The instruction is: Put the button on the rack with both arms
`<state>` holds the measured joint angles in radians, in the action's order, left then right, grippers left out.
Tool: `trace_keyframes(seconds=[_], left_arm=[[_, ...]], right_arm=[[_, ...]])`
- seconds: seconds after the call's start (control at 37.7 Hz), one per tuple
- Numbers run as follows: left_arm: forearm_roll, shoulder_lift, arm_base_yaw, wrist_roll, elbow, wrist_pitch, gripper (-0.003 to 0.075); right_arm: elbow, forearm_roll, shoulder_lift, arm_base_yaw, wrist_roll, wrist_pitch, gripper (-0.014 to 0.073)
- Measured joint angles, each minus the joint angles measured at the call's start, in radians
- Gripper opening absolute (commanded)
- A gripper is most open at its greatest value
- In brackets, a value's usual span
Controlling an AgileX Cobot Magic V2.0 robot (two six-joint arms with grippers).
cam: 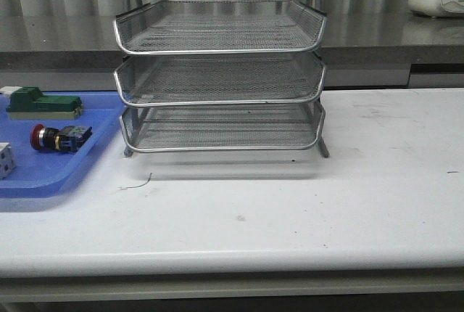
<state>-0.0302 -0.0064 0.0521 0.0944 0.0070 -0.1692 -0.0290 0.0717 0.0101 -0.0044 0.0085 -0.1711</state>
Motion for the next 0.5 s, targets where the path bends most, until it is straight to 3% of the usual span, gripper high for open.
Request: trace_keyframes(seconds=[0.11,0.34,0.5], left_arm=[[0.000,0.000,0.000,0.000,0.000,0.034,-0.0019],[0.000,0.000,0.000,0.000,-0.008,0.308,-0.0019],[0.006,0.007,0.000,0.000,-0.132,0.237,-0.0019]], right_arm=[[0.000,0.000,0.000,0.000,0.000,0.007,-0.0109],[0.067,0.000,0.000,0.000,0.000,-0.002,-0.0109],[0.205,0.000,-0.005,0.000,0.000,-0.088,-0.0109]])
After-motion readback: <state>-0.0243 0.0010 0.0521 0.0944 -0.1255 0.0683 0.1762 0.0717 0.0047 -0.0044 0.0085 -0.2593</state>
